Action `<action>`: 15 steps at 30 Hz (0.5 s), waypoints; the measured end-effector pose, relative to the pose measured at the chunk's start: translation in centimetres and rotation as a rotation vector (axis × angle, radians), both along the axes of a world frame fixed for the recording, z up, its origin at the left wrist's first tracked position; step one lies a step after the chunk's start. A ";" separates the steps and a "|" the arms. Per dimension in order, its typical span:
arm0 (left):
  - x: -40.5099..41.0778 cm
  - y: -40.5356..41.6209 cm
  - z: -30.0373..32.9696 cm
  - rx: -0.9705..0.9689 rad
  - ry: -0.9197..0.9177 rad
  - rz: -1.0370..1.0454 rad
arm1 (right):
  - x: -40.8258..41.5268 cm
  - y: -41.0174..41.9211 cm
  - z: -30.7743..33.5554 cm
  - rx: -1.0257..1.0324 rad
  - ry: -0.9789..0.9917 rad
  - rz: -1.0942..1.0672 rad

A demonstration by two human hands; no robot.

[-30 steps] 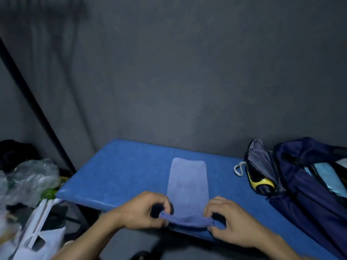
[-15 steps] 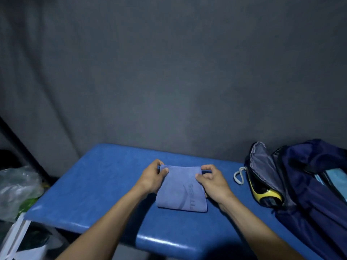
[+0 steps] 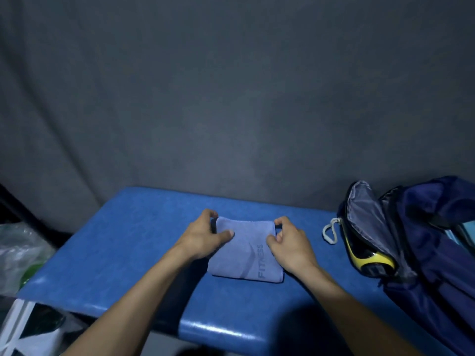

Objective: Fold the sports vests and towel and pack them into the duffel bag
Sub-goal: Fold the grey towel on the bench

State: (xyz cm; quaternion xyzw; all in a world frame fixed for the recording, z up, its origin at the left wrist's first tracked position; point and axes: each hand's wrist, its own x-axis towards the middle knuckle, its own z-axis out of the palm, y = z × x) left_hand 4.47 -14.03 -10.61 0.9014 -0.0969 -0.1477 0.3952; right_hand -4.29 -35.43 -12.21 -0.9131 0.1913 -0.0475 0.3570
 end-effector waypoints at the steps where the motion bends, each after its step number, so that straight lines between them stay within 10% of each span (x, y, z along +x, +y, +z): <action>1: -0.3 0.4 0.1 0.005 -0.004 -0.020 | 0.0 0.1 0.0 -0.014 -0.005 0.000; 15: -4.6 2.5 0.7 -0.193 0.024 -0.039 | -0.4 1.1 0.4 0.056 0.016 -0.081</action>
